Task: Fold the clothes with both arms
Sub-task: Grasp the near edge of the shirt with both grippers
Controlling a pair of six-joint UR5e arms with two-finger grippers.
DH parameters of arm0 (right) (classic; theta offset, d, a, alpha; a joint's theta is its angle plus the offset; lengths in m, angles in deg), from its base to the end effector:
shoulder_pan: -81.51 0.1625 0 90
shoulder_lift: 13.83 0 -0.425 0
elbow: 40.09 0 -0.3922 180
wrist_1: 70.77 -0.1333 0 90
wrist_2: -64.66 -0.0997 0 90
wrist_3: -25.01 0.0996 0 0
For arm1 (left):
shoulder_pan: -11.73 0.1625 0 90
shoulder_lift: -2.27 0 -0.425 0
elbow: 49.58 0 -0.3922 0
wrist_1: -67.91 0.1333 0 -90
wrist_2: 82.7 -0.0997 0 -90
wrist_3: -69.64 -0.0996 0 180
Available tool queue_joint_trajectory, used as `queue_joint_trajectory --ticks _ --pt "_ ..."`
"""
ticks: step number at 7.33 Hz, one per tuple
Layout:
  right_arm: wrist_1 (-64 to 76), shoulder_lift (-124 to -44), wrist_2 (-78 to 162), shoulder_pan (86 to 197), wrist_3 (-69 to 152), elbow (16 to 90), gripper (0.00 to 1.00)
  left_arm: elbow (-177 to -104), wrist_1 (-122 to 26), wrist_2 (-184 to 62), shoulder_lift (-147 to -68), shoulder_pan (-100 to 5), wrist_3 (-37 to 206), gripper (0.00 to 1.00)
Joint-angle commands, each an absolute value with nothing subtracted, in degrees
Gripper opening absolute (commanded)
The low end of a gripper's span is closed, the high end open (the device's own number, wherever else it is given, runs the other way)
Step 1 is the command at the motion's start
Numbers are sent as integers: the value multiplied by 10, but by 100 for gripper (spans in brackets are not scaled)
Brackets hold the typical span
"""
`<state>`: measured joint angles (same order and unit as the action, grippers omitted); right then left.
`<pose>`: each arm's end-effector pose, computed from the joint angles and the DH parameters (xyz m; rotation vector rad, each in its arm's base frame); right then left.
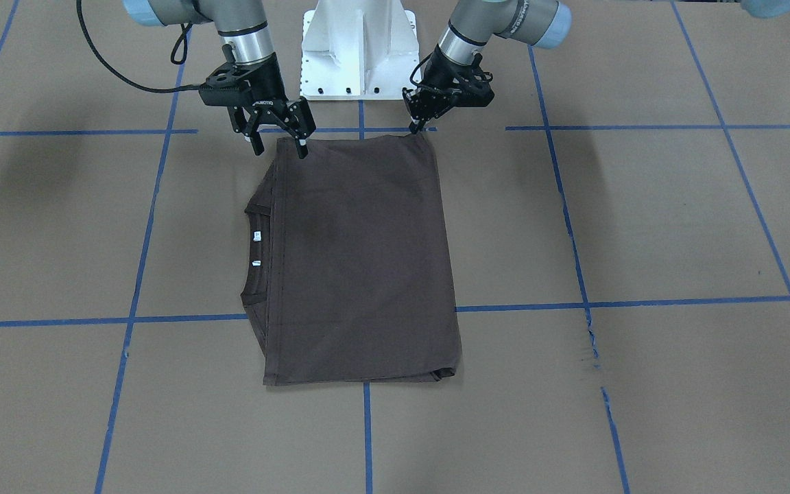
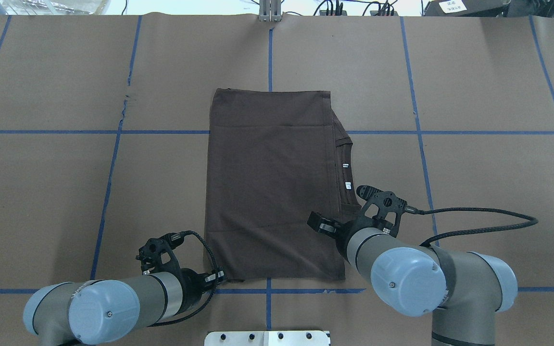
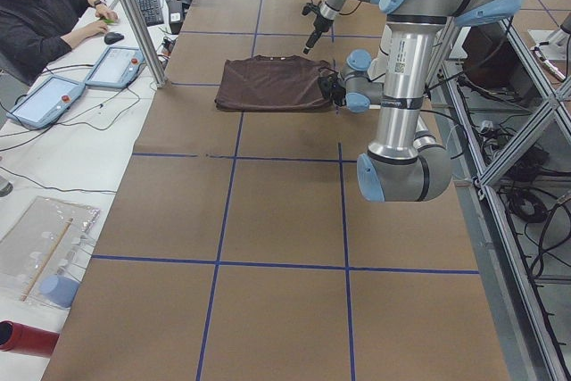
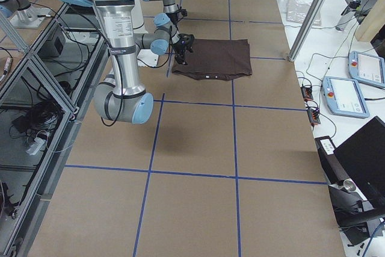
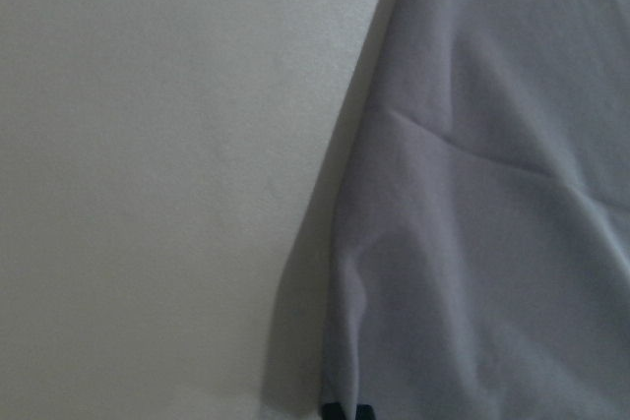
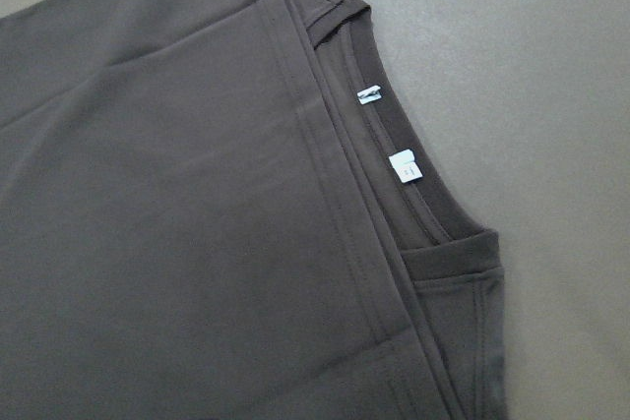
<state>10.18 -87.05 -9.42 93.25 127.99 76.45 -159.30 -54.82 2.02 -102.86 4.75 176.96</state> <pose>-0.5007 -0.2681 0.2798 0.2513 -0.9217 0.5255 0.5410 -0.2098 0.2943 -0.0255 1.1915 -0.4275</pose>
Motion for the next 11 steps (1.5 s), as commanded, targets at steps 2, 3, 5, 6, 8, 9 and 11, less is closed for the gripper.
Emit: queue_joint_trajectory --ticks 2,3,5,6,8,9,11 --pt "126 -871 -92 916 1289 725 91 -1594 -549 20 -1031 46 1770 0" --pt "126 -873 -90 907 1290 722 89 -1594 -549 20 -1033 46 1770 0" --pt "126 -869 -88 893 1299 720 78 -1595 -549 20 -1034 46 1770 0" --pt "126 -869 -86 885 1301 716 76 -1596 -549 20 -1033 46 1770 0" --pt "126 -866 -74 871 1307 715 66 -1598 -549 20 -1033 46 1770 0" --pt "126 -865 -72 870 1311 715 65 -1598 -549 21 -1033 46 1771 0" --pt "126 -863 -72 870 1311 711 56 -1599 -549 20 -1033 46 1771 0"
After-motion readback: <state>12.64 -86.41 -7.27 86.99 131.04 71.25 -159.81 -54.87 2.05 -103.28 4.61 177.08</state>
